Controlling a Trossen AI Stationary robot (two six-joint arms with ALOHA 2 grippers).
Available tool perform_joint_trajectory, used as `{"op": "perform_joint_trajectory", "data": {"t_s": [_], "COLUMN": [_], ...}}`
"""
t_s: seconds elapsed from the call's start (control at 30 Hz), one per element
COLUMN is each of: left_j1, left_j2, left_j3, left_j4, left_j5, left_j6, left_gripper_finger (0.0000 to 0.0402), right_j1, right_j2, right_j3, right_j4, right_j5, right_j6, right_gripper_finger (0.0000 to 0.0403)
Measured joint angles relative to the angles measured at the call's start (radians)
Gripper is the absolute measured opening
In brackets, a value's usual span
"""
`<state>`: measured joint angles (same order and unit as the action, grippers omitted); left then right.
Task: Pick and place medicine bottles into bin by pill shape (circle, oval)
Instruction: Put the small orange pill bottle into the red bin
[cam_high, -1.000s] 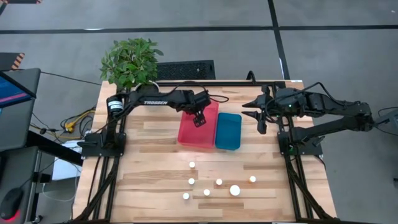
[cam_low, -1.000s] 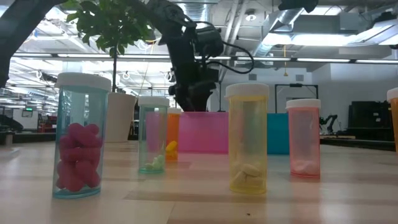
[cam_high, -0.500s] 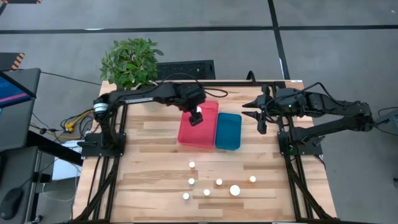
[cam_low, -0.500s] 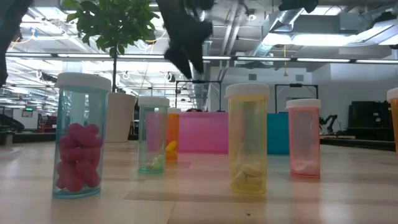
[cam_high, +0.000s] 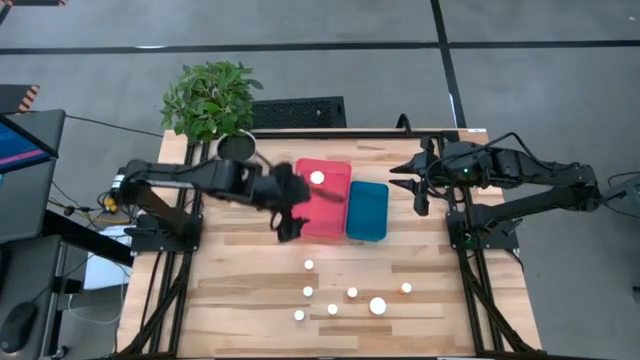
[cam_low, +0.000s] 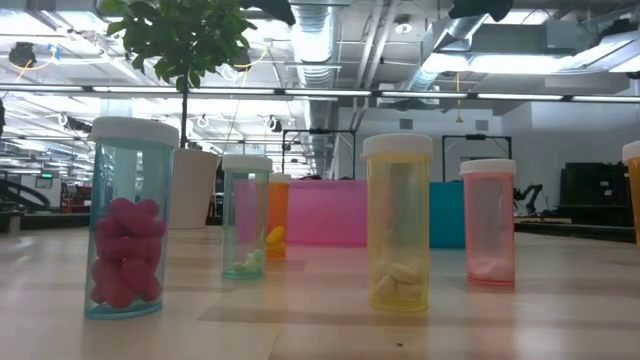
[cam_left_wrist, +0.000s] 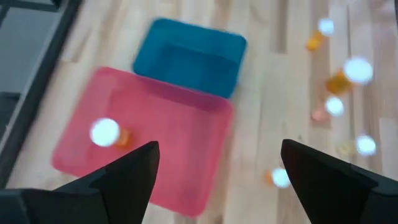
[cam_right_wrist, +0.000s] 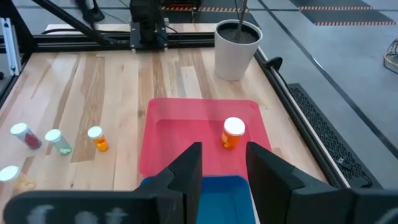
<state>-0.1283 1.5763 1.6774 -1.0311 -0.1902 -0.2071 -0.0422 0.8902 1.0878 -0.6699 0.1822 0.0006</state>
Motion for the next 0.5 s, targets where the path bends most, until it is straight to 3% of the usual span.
{"op": "perform_joint_trajectory", "data": {"t_s": [0.27, 0.4, 0.5], "left_j1": [-0.14, -0.158, -0.155], "left_j2": [0.002, 0.002, 0.001], "left_j3": [-0.336, -0.484, -0.547], "left_j4": [0.325, 0.563, 0.649], "left_j5": [-0.002, 0.012, 0.033], "left_j6": [-0.102, -0.149, -0.132], "left_gripper_finger": [0.0331, 0.0331, 0.0331], "right_j1": [0.0, 0.0, 0.0], "right_j2": [0.0, 0.0, 0.0], "right_j3": [0.0, 0.0, 0.0], "right_j4": [-0.006, -0.006, -0.006], "right_j5": [0.0, 0.0, 0.0], "right_j6": [0.0, 0.0, 0.004], "right_gripper_finger": [0.0136, 0.0136, 0.0136]}}
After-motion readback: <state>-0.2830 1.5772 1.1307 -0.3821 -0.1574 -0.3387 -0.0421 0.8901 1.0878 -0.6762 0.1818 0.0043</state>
